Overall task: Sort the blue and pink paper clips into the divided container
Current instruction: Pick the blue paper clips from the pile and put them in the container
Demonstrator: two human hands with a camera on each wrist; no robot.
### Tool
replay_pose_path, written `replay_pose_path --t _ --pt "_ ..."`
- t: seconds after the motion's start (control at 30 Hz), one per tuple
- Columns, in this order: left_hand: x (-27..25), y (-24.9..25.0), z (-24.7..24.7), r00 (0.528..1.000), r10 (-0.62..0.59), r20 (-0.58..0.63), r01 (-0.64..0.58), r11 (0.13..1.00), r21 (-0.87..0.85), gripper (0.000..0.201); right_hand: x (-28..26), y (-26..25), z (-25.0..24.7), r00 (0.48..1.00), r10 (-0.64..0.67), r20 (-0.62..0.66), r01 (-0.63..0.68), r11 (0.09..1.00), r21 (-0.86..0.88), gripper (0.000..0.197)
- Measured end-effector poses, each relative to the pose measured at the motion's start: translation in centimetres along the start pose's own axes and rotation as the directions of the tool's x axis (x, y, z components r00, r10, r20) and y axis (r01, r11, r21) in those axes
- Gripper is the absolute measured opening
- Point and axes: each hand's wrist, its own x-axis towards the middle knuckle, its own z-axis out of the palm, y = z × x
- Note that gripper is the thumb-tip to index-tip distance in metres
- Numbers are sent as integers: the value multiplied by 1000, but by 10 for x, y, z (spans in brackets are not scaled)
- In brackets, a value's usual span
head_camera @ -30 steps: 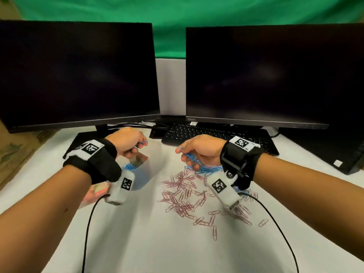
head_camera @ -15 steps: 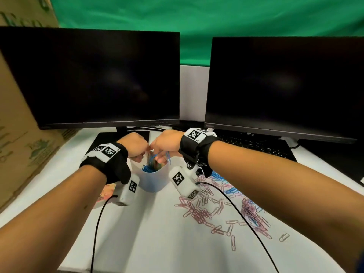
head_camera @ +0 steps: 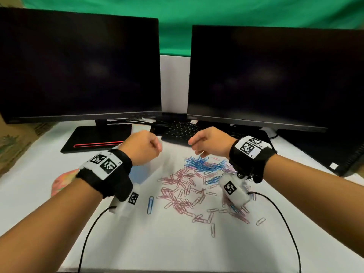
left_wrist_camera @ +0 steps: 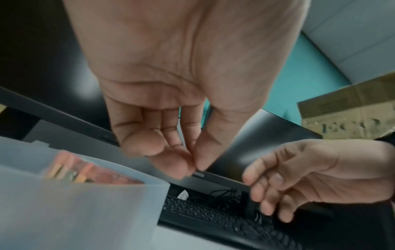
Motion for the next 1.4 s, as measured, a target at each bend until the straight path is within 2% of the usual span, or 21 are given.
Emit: replay_pose_path --t 0.1,0.17,0.3,0.43,0.5,0.6,0.73,0.87,0.97,1.13,1.27,1.4 --pt "-12 -12 14 988 -32 149 -5 971 241 15 -27 31 -18 1000 19 24 -15 983 -184 20" --pt "-17 -16 25 979 -66 191 -3 939 343 7 -40 50 -27 999 51 14 -44 956 -291 23" --pt "-28 -10 46 944 -137 300 -63 818 572 28 -62 69 -36 995 99 -8 -88 844 -529 22" --pt "-33 -12 60 904 -238 355 -58 755 654 31 -77 81 -35 989 149 11 -110 774 -624 20" --pt "-33 -12 63 890 -266 369 -39 764 645 28 -80 88 -34 985 169 15 -119 750 -650 22" --pt "-33 -11 63 895 -254 368 -30 787 616 9 -80 98 -30 985 169 14 -117 738 -665 22" --pt "-34 -9 66 901 -241 361 -28 798 602 22 -80 109 -24 986 164 -1 -129 770 -625 17" --pt "-37 -7 71 906 -232 353 0 835 550 28 -78 112 -22 985 170 -13 -145 793 -591 25" --pt "-38 -10 74 913 -217 345 14 862 507 28 -75 113 -22 981 195 -3 -161 799 -580 26" --pt "-38 -14 75 928 -183 323 2 872 489 24 -75 109 -22 981 191 19 -142 789 -598 16" --pt "-37 -13 63 963 -99 252 -5 924 383 13 -74 107 -28 983 185 5 -151 819 -553 16" --pt "-36 -4 24 989 -22 149 -11 976 216 19 -67 84 -36 994 103 -30 -105 874 -474 13"
